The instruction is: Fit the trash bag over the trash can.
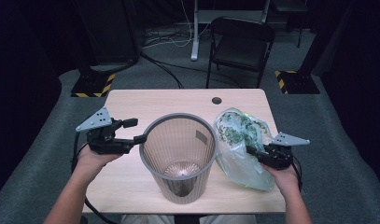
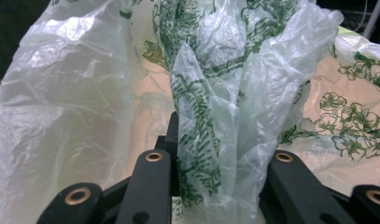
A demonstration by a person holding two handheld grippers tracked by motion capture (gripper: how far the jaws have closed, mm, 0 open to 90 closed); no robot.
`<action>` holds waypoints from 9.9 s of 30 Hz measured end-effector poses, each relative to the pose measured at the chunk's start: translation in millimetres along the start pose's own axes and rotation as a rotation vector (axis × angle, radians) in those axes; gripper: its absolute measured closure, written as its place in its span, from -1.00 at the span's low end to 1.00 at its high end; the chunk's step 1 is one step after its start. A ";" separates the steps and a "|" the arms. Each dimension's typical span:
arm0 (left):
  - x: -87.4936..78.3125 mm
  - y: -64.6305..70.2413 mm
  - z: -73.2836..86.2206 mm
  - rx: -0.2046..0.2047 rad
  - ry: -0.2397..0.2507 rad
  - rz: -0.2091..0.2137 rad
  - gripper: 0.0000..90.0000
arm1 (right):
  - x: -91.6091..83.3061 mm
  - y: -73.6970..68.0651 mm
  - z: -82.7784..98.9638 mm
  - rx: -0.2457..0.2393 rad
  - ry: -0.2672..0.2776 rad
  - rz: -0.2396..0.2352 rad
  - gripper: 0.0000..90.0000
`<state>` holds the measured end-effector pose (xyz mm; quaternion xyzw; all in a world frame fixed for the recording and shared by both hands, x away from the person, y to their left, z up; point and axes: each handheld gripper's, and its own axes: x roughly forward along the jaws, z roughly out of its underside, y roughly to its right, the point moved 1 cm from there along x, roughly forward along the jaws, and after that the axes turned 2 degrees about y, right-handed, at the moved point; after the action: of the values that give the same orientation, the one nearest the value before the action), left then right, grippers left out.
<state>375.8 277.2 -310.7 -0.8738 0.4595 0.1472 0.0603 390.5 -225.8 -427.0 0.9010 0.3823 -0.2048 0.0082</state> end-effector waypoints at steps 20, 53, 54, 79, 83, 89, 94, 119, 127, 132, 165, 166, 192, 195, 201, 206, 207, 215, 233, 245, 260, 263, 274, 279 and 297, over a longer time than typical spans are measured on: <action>-8.8 0.2 0.7 0.001 0.021 -0.002 -0.32 | -38.0 -8.0 -58.4 0.001 0.112 -0.093 0.60; -32.6 6.8 -0.7 0.003 0.048 -0.028 -0.32 | -34.6 -71.3 -128.6 -0.120 0.140 -0.276 0.60; -32.6 6.8 -0.7 0.003 0.048 -0.028 -0.32 | -34.6 -71.3 -128.6 -0.120 0.140 -0.276 0.60; -71.7 -1.3 16.8 -0.018 0.077 -0.071 -0.32 | 8.9 -128.3 -167.4 -0.185 0.150 -0.375 0.60; -73.8 -3.4 17.1 -0.025 0.080 -0.075 -0.32 | 13.8 -136.4 -173.3 -0.196 0.153 -0.390 0.60; -71.1 -1.2 15.0 -0.046 0.094 -0.063 -0.34 | 40.6 -141.8 -157.3 -0.186 0.072 -0.349 0.57; -62.9 4.5 10.5 -0.019 0.080 -0.048 -0.35 | 51.4 -147.7 -145.6 -0.230 0.008 -0.312 0.55; -66.4 5.1 5.6 -0.015 0.084 -0.053 -0.37 | 70.3 -180.9 -156.0 -0.361 -0.033 -0.247 0.41; -56.6 13.9 -12.6 0.010 0.099 -0.018 -0.39 | 68.1 -176.8 -157.2 -0.311 -0.018 -0.321 0.53; -48.9 19.4 -24.7 0.031 0.106 0.016 -0.40 | 69.5 -174.4 -155.4 -0.295 -0.016 -0.320 0.54; -87.9 20.9 -37.5 0.116 -0.036 0.002 0.99 | 24.5 -155.4 -172.8 -0.269 0.150 -0.296 -0.07; -88.5 19.6 -34.5 0.109 -0.039 0.000 0.99 | 21.1 -153.4 -172.8 -0.265 0.160 -0.293 -0.08; -41.1 4.3 22.1 -0.001 -0.067 0.054 0.99 | 33.6 -144.2 -136.2 -0.322 0.005 -0.323 -0.26; -42.7 2.6 22.6 -0.007 -0.065 0.045 0.99 | 14.3 -143.1 -144.8 -0.322 0.108 -0.371 -0.32; -46.7 0.9 22.8 -0.003 -0.067 0.027 0.99 | -1.4 -133.3 -151.3 -0.304 0.166 -0.366 -0.32; -48.3 -3.7 25.3 -0.011 -0.073 0.012 0.99 | -1.8 -114.0 -144.7 -0.263 0.151 -0.245 -0.12; -48.2 -4.8 25.5 -0.015 -0.071 0.009 0.99 | 0.1 -109.1 -142.6 -0.243 0.139 -0.215 -0.08; -41.6 -6.3 24.9 -0.022 -0.056 0.025 0.97 | 21.4 -90.2 -131.2 -0.159 0.094 -0.179 0.41; -36.9 -1.6 48.7 -0.028 -0.093 0.071 0.97 | 9.6 -97.4 -101.5 -0.174 0.075 -0.193 1.00; -13.1 -16.7 55.0 -0.062 -0.094 0.013 0.97 | 31.2 -74.7 -101.9 -0.120 0.088 -0.075 1.00; -3.9 -19.1 68.7 -0.071 -0.142 0.008 0.98 | 47.0 -63.2 -73.6 -0.116 -0.034 -0.022 1.00; -7.3 -16.0 71.3 -0.065 -0.145 0.015 0.98 | 40.7 -67.2 -64.3 -0.124 -0.051 -0.046 1.00; -8.4 -17.0 80.0 -0.083 -0.138 0.016 0.98 | 36.5 -76.2 -49.9 -0.135 -0.050 -0.070 1.00; -0.1 -21.5 85.1 -0.095 -0.163 0.008 0.98 | 51.1 -66.3 -47.2 -0.124 -0.085 -0.041 1.00; -42.4 -18.6 52.1 -0.107 -0.041 -0.020 0.20 | 5.5 -67.0 -69.1 -0.112 0.038 -0.043 0.42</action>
<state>357.9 333.6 -347.5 -0.8770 0.4411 0.1889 0.0242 372.7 -162.7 -356.3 0.8943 0.4127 -0.1662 0.0472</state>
